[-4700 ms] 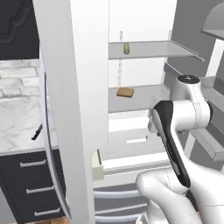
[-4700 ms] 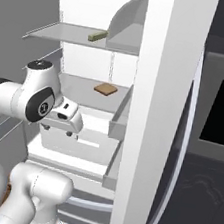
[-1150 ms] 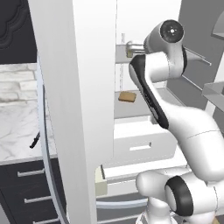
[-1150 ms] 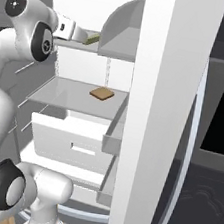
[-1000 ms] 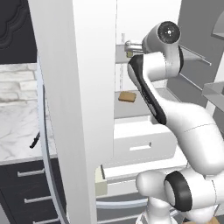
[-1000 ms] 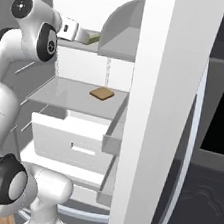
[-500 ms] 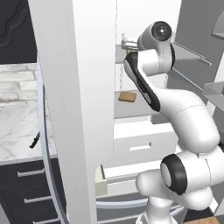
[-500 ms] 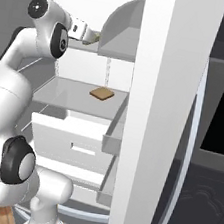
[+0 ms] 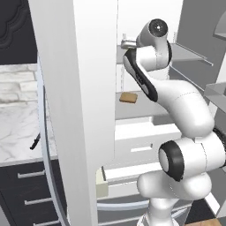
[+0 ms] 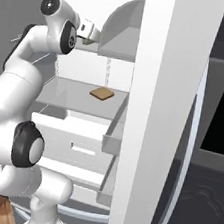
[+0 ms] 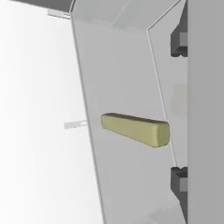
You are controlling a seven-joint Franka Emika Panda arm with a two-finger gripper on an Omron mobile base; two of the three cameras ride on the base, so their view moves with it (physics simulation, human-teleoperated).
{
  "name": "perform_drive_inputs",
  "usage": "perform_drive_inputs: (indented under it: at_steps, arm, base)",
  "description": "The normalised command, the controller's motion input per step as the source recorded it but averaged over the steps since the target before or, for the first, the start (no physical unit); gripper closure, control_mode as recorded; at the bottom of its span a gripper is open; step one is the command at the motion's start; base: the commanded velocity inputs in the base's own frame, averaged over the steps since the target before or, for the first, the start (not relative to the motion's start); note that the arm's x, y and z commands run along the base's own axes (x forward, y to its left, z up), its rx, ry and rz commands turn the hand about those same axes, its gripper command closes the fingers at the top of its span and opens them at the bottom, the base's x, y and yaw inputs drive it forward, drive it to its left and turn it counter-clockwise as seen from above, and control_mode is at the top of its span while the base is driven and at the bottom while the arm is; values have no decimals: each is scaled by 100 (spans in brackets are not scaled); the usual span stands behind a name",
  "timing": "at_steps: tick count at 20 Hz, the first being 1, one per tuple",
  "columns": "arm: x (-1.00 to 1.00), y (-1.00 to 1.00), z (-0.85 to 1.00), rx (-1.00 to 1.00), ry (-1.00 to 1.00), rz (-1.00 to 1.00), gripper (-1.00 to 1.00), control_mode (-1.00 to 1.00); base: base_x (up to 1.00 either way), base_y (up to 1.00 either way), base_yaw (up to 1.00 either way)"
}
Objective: Retrieve the butter from the fridge and place it on a plate on the dining table. Then retrieve the butter knife by the fridge and place it near the plate.
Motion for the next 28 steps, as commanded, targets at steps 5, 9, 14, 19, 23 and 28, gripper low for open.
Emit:
perform_drive_inputs:
  at_steps: [5,9,14,19,23,28]
  arm:
    - [24,1,-1,0,9,0,-100,-100]
    - [23,0,0,0,18,0,-100,-100]
    - [26,0,0,0,9,0,-100,-100]
    - [28,0,-14,0,4,0,-100,-100]
    - [34,0,-28,0,2,0,-100,-100]
    - [47,0,-3,-1,11,0,-100,-100]
  base:
    - [0,0,0]
    - [0,0,0]
    - [0,0,0]
    - [0,0,0]
    - [0,0,0]
    - [0,0,0]
